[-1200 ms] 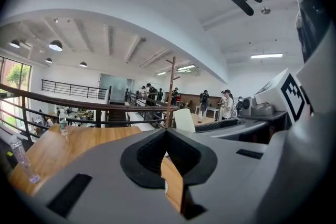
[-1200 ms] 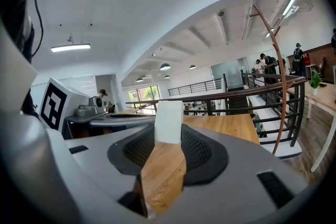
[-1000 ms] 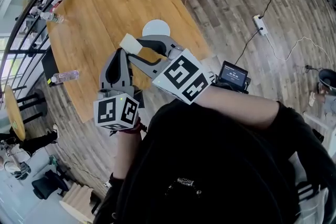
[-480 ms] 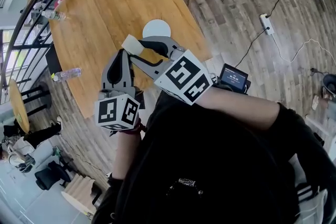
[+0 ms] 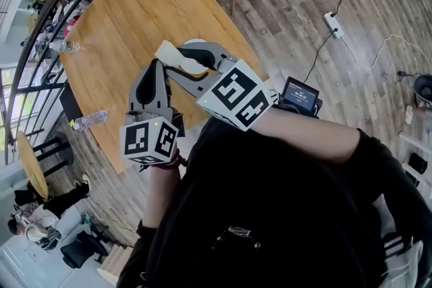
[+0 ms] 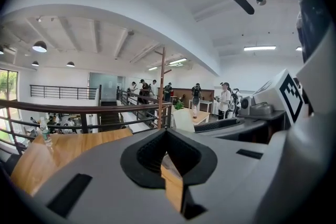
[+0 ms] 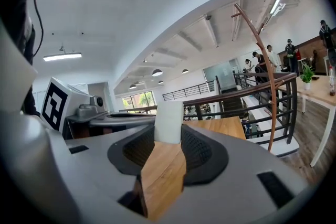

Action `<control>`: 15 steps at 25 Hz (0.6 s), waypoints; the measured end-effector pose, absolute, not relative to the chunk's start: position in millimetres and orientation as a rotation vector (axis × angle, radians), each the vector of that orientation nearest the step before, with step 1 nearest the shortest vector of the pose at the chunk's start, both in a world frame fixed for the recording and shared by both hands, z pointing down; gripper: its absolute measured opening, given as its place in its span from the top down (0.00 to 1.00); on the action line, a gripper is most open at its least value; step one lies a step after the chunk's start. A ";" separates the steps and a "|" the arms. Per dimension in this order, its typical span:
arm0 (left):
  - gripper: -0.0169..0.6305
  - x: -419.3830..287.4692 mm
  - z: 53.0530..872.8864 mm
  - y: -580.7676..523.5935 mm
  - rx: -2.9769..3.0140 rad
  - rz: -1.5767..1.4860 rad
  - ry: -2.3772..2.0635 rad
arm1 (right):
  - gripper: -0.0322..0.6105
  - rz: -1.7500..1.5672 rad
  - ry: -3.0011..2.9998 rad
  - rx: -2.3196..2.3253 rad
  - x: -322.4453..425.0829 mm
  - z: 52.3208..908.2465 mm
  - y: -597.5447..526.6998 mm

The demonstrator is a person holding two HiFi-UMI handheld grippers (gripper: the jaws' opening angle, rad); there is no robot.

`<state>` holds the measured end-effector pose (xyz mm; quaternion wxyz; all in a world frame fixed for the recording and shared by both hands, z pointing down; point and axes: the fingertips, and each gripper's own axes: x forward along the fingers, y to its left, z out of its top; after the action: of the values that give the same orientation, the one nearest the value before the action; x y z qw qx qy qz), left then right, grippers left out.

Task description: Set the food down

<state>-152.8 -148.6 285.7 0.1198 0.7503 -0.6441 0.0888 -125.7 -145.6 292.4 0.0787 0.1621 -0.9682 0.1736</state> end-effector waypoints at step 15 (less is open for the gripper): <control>0.97 -249.1 293.0 -173.0 2.253 0.158 -1.766 | 0.69 0.423 -2.816 0.577 -221.1 299.7 -169.0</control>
<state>-249.1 -173.0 293.0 0.1367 0.7784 -0.6102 0.0547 -221.1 -169.0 299.7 0.1180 0.1972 -0.9625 0.1445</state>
